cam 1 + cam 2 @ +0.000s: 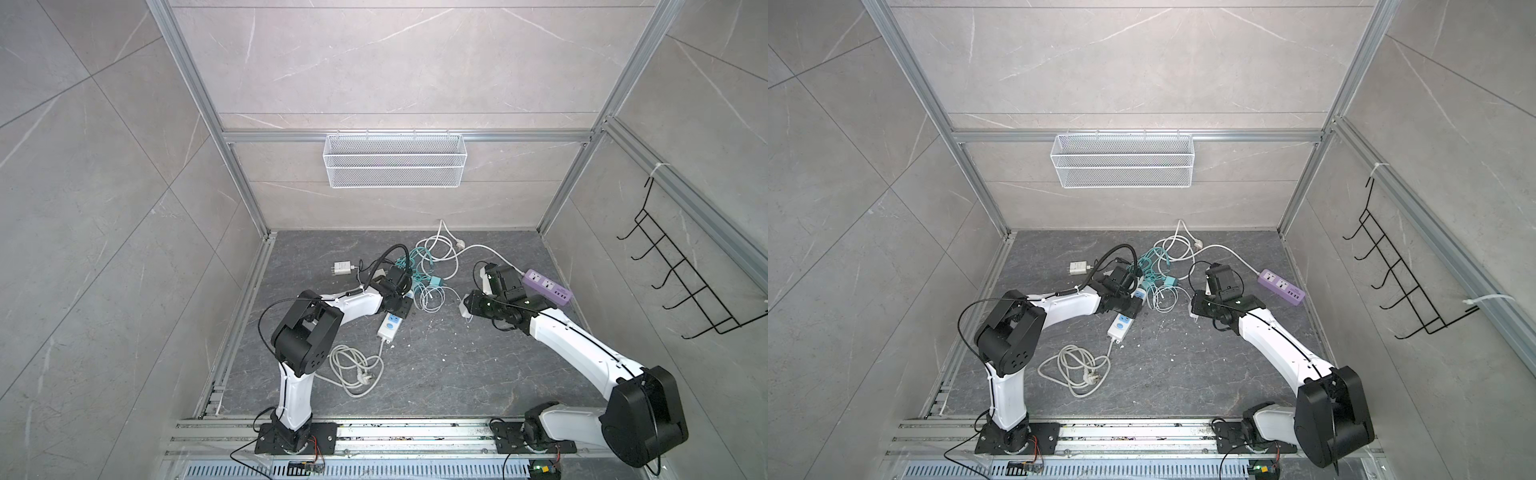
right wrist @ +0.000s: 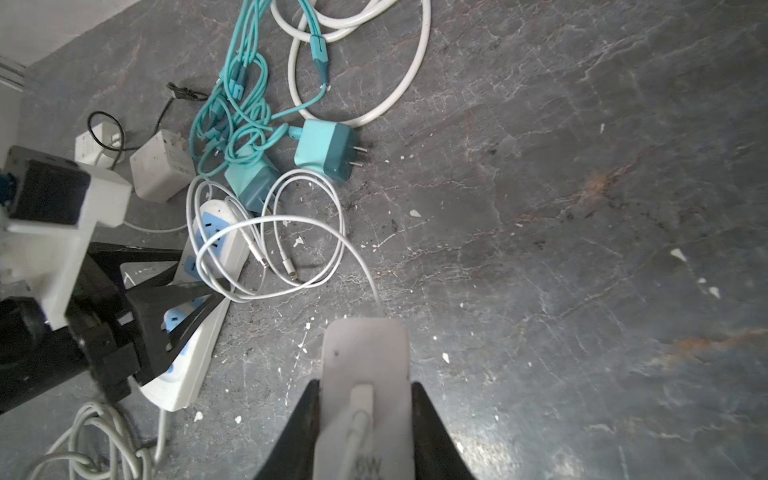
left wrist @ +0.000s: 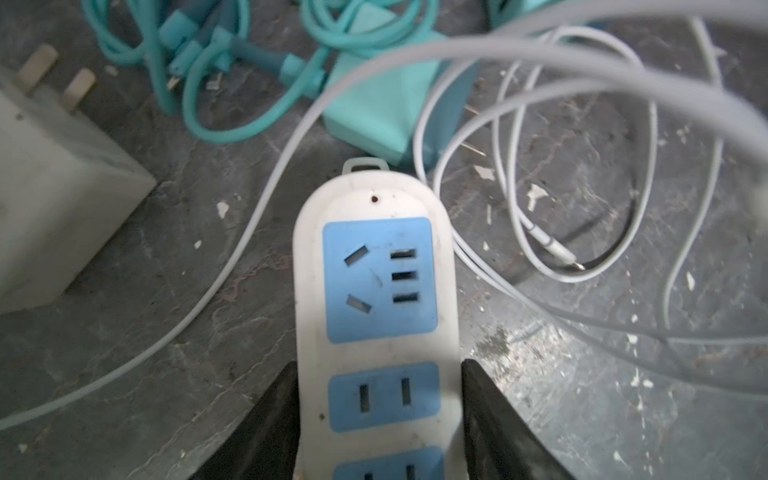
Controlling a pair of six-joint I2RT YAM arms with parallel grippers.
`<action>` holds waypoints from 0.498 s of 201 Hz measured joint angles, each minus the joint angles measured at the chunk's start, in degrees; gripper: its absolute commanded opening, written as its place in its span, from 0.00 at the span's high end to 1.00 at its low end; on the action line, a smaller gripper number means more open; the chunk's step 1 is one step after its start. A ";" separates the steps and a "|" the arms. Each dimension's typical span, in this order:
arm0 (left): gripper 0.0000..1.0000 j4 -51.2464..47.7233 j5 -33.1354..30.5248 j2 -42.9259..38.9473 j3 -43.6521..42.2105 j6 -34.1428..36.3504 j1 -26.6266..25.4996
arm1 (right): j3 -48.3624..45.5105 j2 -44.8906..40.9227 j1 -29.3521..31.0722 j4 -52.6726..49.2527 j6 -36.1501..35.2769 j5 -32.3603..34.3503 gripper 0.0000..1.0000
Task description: Insert the plug
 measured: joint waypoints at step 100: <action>0.40 -1.62 16.50 -6.32 -10.34 20.41 -0.33 | 2.19 2.16 -0.02 -2.38 -11.34 -8.11 0.85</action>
